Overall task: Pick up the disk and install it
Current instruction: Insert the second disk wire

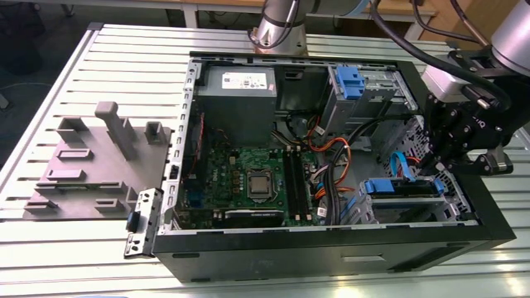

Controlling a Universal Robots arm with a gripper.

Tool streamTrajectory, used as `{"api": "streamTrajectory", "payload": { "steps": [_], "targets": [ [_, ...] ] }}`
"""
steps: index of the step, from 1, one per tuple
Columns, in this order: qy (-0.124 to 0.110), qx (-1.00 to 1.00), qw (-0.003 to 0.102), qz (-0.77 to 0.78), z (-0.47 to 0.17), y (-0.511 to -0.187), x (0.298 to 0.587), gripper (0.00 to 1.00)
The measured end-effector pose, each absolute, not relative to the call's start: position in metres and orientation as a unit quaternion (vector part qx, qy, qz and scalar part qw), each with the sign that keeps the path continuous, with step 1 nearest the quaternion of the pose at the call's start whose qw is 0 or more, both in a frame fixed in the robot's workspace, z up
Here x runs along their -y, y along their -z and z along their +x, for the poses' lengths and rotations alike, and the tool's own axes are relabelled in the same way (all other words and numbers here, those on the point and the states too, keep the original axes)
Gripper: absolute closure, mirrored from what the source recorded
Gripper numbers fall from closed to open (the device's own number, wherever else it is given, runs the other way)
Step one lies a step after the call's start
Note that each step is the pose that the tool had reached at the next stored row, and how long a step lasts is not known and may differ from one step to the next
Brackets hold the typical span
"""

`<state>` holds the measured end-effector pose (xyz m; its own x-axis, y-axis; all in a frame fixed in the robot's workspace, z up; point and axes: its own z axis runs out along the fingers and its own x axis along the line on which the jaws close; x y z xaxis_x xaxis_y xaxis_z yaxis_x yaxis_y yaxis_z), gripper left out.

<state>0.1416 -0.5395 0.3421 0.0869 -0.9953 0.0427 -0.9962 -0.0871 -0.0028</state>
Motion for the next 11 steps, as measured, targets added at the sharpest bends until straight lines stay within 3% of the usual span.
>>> {"api": "streamTrajectory", "payload": {
  "steps": [1, 11],
  "targets": [
    [-0.007, 0.677, 0.003, 0.736, 0.1416, -0.3489, 0.5396, 0.84],
    [-0.008, 0.677, 0.004, 0.736, 0.1415, -0.349, 0.5396, 0.84]
  ]
}}
